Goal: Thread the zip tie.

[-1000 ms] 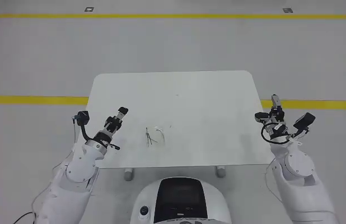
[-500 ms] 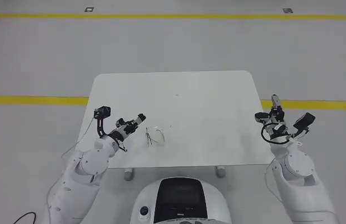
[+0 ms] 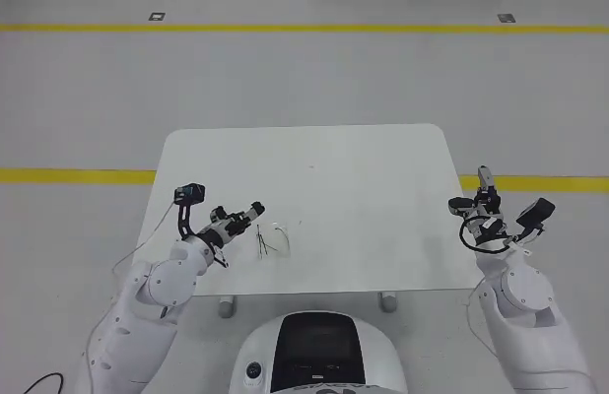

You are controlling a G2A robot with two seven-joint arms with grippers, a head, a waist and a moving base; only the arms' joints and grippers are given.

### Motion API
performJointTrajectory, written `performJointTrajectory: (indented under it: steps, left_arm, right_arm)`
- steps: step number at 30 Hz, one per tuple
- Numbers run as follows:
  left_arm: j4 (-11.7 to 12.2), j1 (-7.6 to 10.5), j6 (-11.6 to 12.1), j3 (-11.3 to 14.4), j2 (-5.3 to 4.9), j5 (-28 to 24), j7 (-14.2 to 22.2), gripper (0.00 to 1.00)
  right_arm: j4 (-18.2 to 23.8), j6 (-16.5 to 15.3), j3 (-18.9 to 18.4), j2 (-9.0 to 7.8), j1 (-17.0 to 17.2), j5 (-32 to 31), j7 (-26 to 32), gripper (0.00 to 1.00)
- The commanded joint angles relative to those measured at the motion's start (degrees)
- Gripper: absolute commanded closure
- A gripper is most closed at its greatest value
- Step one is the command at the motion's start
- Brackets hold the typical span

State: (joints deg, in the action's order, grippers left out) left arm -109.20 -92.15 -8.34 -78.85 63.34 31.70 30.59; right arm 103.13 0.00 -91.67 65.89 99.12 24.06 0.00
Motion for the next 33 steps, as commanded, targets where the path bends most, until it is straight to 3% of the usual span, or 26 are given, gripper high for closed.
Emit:
performJointTrajectory:
  steps: [1,5,6,8,33]
  left_arm:
    - [-1.3,0.97,-1.5,0.9,-0.18,2.8,3.9,0.00]
    - [-3.1,4.07,-5.2,4.7,-0.54,11.3,14.2,0.00]
    - [-3.0,5.18,-6.0,6.7,-0.64,14.6,18.6,0.00]
    - [-3.4,6.66,-6.8,8.8,-0.50,15.3,21.4,0.00]
    - [-3.3,6.79,-6.7,9.2,-0.47,15.4,21.7,0.00]
  right_arm:
    - [0.0,0.0,0.0,0.00,0.0,0.0,0.0,0.00]
    - [0.0,0.0,0.0,0.00,0.0,0.0,0.0,0.00]
    - [0.0,0.0,0.0,0.00,0.0,0.0,0.0,0.00]
    - [0.0,0.0,0.0,0.00,0.0,0.0,0.0,0.00]
    - [0.0,0.0,0.0,0.00,0.0,0.0,0.0,0.00]
